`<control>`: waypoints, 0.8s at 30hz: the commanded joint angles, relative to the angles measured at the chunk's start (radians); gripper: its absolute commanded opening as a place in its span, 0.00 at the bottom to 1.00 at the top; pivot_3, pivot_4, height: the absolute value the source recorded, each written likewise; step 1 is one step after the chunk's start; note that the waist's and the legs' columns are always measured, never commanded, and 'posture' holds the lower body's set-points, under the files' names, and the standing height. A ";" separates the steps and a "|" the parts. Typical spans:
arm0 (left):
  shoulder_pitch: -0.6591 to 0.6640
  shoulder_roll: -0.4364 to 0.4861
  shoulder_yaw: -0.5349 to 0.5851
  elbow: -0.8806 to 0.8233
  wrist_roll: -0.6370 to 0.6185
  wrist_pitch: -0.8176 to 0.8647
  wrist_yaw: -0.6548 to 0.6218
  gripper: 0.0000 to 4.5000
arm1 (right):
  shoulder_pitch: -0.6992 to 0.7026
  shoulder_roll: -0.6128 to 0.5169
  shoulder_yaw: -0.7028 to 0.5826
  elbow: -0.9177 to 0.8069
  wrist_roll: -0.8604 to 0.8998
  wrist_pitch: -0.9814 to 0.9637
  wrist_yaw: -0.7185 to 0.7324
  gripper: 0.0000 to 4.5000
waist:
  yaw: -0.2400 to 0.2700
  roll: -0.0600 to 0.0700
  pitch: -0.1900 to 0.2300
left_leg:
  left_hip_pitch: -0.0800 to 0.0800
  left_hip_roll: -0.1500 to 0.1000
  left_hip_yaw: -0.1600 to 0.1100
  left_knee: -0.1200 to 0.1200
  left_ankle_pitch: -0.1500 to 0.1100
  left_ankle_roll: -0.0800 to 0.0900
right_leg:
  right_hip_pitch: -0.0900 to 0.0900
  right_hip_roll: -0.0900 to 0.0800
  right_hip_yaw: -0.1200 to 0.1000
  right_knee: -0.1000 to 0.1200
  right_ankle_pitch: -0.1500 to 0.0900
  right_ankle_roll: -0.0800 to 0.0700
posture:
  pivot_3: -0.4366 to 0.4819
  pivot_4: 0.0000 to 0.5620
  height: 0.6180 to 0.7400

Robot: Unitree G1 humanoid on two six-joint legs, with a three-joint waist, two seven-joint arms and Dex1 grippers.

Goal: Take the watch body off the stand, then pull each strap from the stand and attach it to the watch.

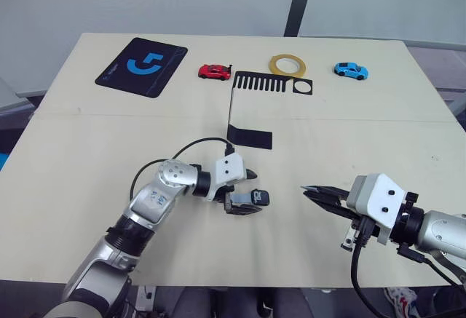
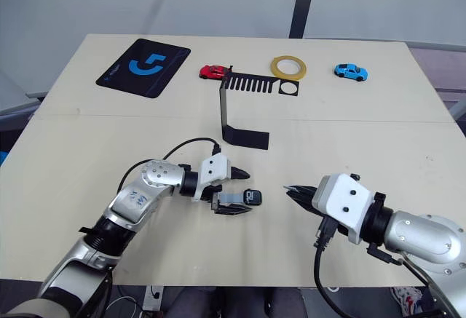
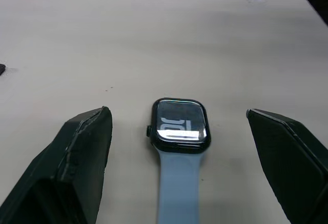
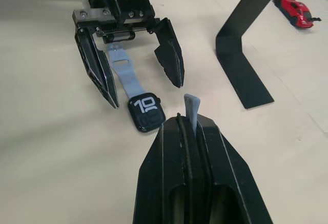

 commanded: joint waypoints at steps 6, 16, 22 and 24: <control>0.006 -0.047 -0.021 0.027 0.076 -0.057 0.052 0.99 | 0.012 0.025 0.000 -0.075 -0.030 -0.019 0.006 0.00 | 0.001 0.000 0.000 | 0.000 0.000 0.000 0.000 0.000 0.000 | 0.000 0.000 0.000 0.000 0.000 0.000 | 0.48 0.27 0.93; 0.011 -0.055 -0.029 0.028 0.088 -0.036 0.036 0.81 | 0.005 0.035 -0.005 -0.068 -0.028 -0.013 0.011 0.00 | 0.001 0.000 0.000 | 0.000 0.000 -0.001 0.000 0.000 0.000 | 0.000 -0.001 0.000 0.001 0.000 0.000 | 0.48 0.27 0.93; 0.013 -0.052 -0.035 0.019 0.092 -0.021 0.021 0.73 | 0.013 0.038 -0.002 -0.073 -0.032 -0.014 0.014 0.00 | 0.001 0.000 0.000 | 0.000 0.000 -0.001 0.000 0.000 0.000 | 0.000 0.000 0.000 0.001 0.000 0.000 | 0.48 0.27 0.93; 0.011 -0.054 -0.036 0.024 0.096 -0.025 0.022 0.73 | 0.015 0.037 -0.004 -0.072 -0.031 -0.014 0.017 0.00 | 0.001 0.000 0.000 | 0.000 0.000 -0.001 0.001 0.000 0.000 | 0.000 0.000 0.000 0.001 0.000 0.000 | 0.48 0.27 0.93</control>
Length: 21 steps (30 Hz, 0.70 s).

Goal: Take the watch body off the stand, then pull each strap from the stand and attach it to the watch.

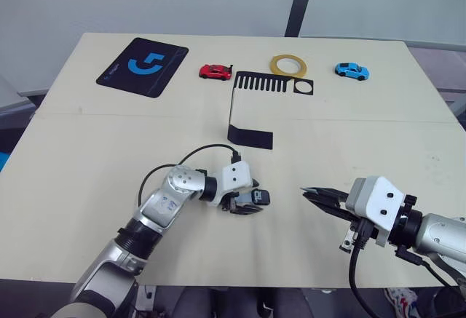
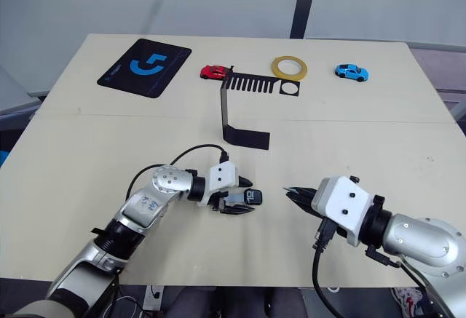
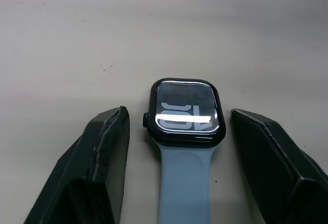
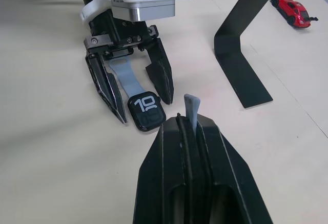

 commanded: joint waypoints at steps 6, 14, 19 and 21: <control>-0.004 -0.020 -0.011 -0.020 0.014 0.004 -0.003 0.73 | 0.004 0.005 -0.022 -0.065 -0.005 -0.016 0.017 0.00 | 0.001 0.000 0.000 | 0.000 0.000 0.000 0.000 0.000 0.000 | 0.000 0.000 0.000 0.000 0.000 0.000 | 0.48 0.27 0.93; 0.006 -0.036 -0.013 0.001 0.039 -0.026 0.010 0.44 | -0.005 -0.006 -0.027 -0.063 0.000 -0.014 0.038 0.00 | 0.001 0.000 0.000 | 0.000 0.000 0.000 0.001 0.000 0.000 | 0.000 0.000 0.000 0.001 0.000 0.000 | 0.48 0.27 0.93; 0.004 -0.028 -0.006 0.015 0.042 -0.040 0.003 0.38 | -0.009 -0.007 -0.031 -0.053 -0.008 -0.022 0.059 0.00 | 0.001 0.000 0.000 | 0.000 0.000 0.000 0.001 0.000 0.000 | 0.000 0.000 0.000 0.001 0.000 0.000 | 0.48 0.27 0.93; 0.001 -0.025 -0.001 0.021 0.039 -0.041 -0.001 0.38 | -0.009 -0.007 -0.028 -0.052 -0.014 -0.026 0.065 0.00 | 0.001 0.000 0.000 | 0.001 0.000 0.000 0.001 0.000 0.000 | 0.001 0.000 0.000 0.001 0.000 0.000 | 0.48 0.27 0.93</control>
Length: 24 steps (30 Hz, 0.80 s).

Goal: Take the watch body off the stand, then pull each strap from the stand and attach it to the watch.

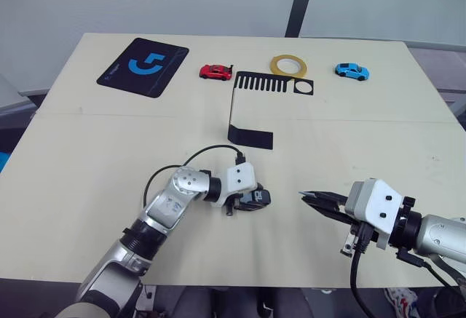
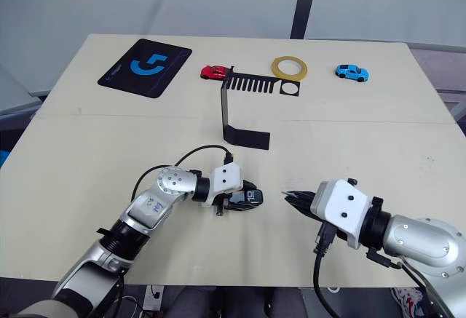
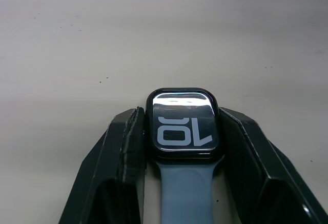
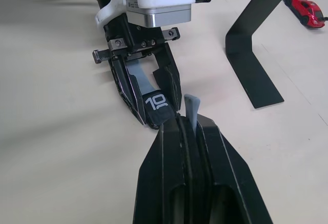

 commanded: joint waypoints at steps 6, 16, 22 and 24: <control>-0.074 -0.039 0.132 -0.018 -0.208 0.308 -0.070 0.38 | -0.053 -0.037 0.037 -0.035 -0.089 -0.067 0.037 0.00 | -0.001 0.000 0.000 | 0.000 0.000 0.000 0.001 0.000 0.000 | 0.000 0.000 0.000 0.001 0.000 0.000 | 0.48 0.27 0.93; -0.239 -0.046 0.228 0.089 -0.386 0.661 -0.107 0.38 | -0.218 -0.054 0.282 0.083 -0.435 -0.211 -0.003 0.00 | -0.004 0.000 0.000 | 0.000 -0.001 0.000 0.001 0.000 0.000 | 0.000 0.001 0.000 0.001 0.000 0.000 | 0.48 0.27 0.93; -0.279 -0.059 0.260 0.128 -0.426 0.726 -0.087 0.38 | -0.291 -0.020 0.364 0.130 -0.551 -0.210 -0.017 0.00 | -0.004 0.000 0.000 | -0.001 -0.001 -0.001 0.001 0.000 0.000 | 0.000 0.001 -0.001 0.001 0.000 0.000 | 0.48 0.27 0.93; -0.282 -0.057 0.258 0.129 -0.429 0.726 -0.087 0.38 | -0.306 -0.006 0.379 0.140 -0.573 -0.207 -0.021 0.00 | -0.005 0.000 0.000 | -0.001 -0.001 0.000 0.001 0.000 0.000 | 0.000 0.001 0.000 0.001 0.000 0.000 | 0.48 0.27 0.93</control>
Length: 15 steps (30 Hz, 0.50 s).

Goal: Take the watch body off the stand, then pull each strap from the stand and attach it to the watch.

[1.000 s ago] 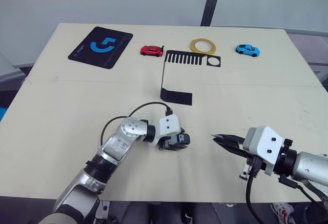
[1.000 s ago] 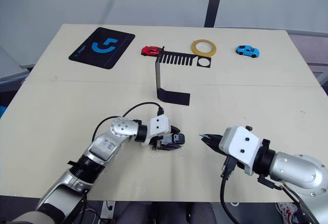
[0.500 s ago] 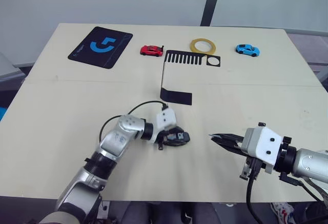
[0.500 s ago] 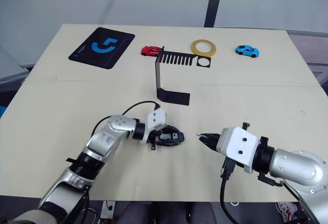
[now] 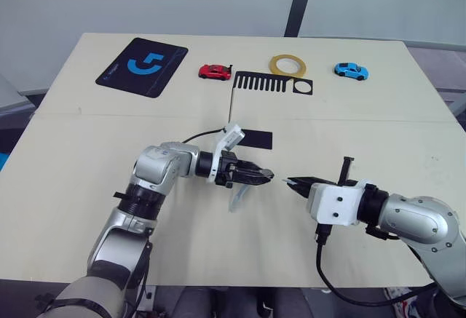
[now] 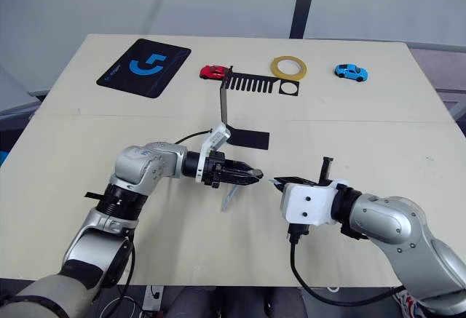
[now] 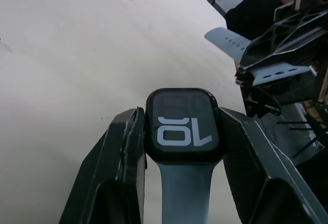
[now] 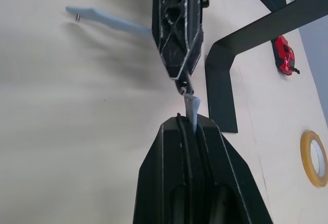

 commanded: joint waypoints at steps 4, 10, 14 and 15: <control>-0.026 -0.003 0.006 -0.008 -0.032 0.009 -0.002 0.38 | -0.035 0.044 0.022 0.010 -0.067 -0.010 -0.008 0.00 | -0.001 0.000 0.000 | 0.000 0.000 0.000 0.000 0.000 0.000 | 0.000 0.001 0.000 0.000 0.000 0.000 | 0.48 0.27 0.93; -0.026 -0.008 0.010 -0.017 -0.045 0.027 0.011 0.38 | -0.042 0.070 0.027 0.022 -0.096 -0.011 -0.003 0.00 | -0.001 0.000 0.000 | 0.000 0.000 0.000 0.000 0.000 0.000 | 0.000 0.000 0.000 0.000 0.000 0.000 | 0.48 0.27 0.93; -0.026 -0.017 0.014 -0.022 -0.053 0.032 0.023 0.38 | -0.042 0.081 0.032 0.031 -0.109 -0.018 0.003 0.00 | -0.001 0.000 0.000 | 0.000 0.000 0.000 0.000 0.000 0.000 | 0.000 0.000 0.000 0.000 0.000 0.000 | 0.48 0.27 0.93; -0.027 -0.019 0.015 -0.021 -0.055 0.034 0.026 0.38 | -0.041 0.082 0.034 0.033 -0.112 -0.020 0.006 0.00 | -0.001 0.000 0.000 | 0.000 0.000 0.000 0.000 0.000 0.000 | 0.000 0.000 0.000 0.000 0.000 0.000 | 0.48 0.27 0.93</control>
